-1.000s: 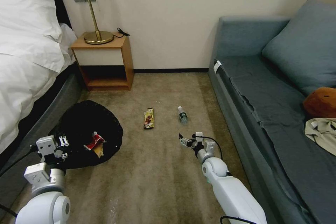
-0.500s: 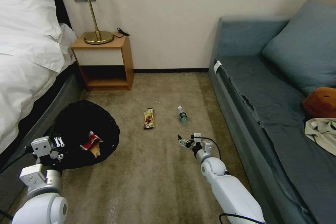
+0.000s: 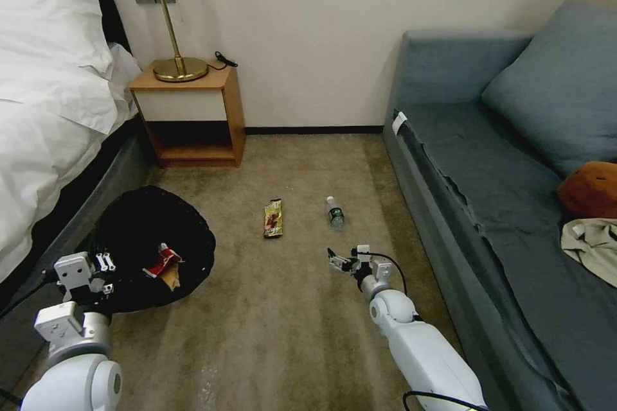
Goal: Pick up the trash bin, then pick up the garbage on the floor and place it into the trash bin.
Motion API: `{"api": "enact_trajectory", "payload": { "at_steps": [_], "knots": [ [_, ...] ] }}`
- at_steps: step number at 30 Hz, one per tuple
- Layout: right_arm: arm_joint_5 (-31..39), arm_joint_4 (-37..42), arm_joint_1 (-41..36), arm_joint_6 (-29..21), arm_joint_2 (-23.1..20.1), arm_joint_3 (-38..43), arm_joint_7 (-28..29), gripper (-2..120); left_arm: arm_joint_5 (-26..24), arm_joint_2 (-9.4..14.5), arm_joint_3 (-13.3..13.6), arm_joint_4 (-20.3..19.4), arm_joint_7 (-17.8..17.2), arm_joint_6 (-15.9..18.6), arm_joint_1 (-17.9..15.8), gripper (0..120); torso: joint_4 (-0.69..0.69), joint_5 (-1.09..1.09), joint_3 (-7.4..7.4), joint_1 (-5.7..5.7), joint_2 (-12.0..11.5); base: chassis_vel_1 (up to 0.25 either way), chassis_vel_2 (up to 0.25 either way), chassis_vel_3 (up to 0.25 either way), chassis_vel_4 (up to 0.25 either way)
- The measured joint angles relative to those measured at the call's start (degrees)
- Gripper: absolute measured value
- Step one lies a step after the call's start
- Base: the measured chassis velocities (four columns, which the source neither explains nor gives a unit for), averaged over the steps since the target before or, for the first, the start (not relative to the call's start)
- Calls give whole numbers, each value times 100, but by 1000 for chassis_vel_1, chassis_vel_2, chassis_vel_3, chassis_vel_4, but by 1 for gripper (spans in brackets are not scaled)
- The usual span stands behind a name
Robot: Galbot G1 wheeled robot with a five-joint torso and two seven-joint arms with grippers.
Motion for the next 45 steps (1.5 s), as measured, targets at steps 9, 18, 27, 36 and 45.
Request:
{"api": "enact_trajectory", "payload": {
  "at_steps": [9, 18, 27, 36, 45],
  "knots": [
    [-24, -62, -23, 16, 33, 16, -2, 100, -24, 27, -43, 37, 1, -11, -3, 5, 0, 0, 0, 0, 0, -80, 71, 68, -69],
    [-60, -149, 12, 41, 62, 11, -6, 100, -24, 28, -53, 87, 1, -22, -32, 5, 0, 0, 0, 0, 0, -61, 66, 59, -69],
    [-67, -211, 54, 55, 74, -6, -18, 100, -9, 16, -54, 129, 1, -26, -63, 5, 0, 0, 0, 0, 0, -80, 77, 77, -85],
    [-71, -288, 128, 70, 65, -47, -49, 100, 35, -10, -40, 179, 2, -32, -99, 5, 0, 0, 0, 0, 0, -84, 83, 88, -77],
    [-93, -310, 154, 80, 63, -72, -66, 100, 68, -26, -31, 194, 3, -41, -105, 5, 0, 0, 0, 0, 0, -73, 81, 85, -78]
  ]
}}
